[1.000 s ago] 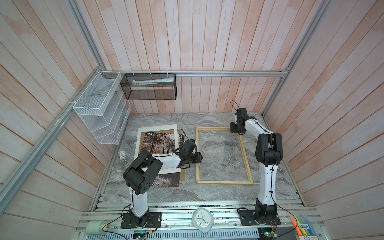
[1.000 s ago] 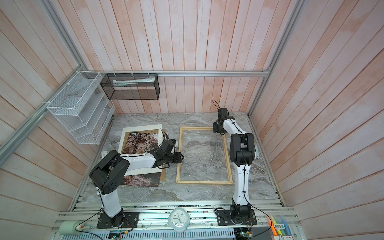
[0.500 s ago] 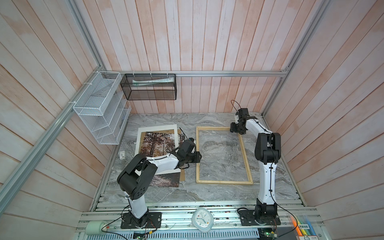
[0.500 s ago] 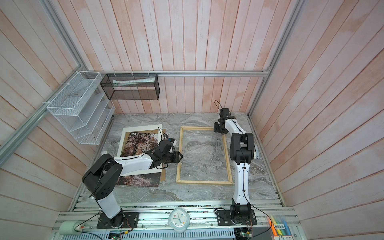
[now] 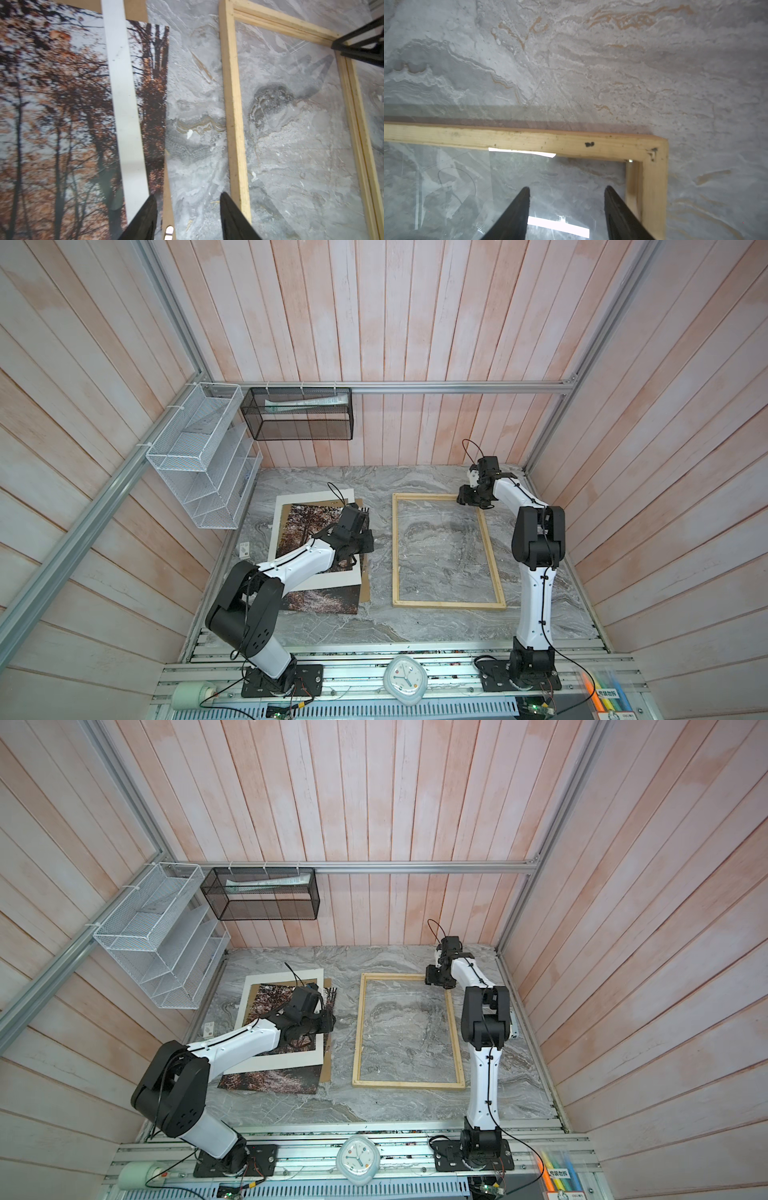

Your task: Put the photo into the frame

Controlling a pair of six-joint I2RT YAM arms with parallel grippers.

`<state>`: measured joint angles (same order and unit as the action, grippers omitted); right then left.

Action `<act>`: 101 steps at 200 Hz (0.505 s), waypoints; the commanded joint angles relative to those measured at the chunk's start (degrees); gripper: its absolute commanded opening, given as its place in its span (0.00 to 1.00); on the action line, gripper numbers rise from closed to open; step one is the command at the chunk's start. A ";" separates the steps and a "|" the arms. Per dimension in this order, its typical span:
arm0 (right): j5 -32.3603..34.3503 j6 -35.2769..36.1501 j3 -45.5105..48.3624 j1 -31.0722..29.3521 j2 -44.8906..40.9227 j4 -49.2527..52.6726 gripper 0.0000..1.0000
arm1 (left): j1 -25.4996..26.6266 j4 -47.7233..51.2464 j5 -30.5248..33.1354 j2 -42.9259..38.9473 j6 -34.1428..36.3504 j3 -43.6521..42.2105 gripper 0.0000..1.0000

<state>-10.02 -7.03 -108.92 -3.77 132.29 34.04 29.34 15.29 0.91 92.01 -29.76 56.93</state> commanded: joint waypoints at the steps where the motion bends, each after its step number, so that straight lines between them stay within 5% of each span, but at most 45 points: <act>1: -2.89 -1.32 3.90 -1.16 -7.17 -1.82 0.59 | -1.56 4.51 2.28 -2.06 0.84 0.27 0.51; 51: -11.70 -10.98 25.62 -5.96 -20.57 -15.58 0.59 | -4.91 3.85 -0.21 -4.64 -1.56 -4.98 0.51; 101: -22.27 -31.12 47.71 -16.98 -27.33 -40.43 0.60 | -8.48 -2.43 -3.63 -9.15 -7.11 -14.36 0.50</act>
<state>-25.43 -26.06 -67.18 -15.29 105.38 7.86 21.76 16.10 -0.93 85.41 -33.76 45.12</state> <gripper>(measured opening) 0.594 0.498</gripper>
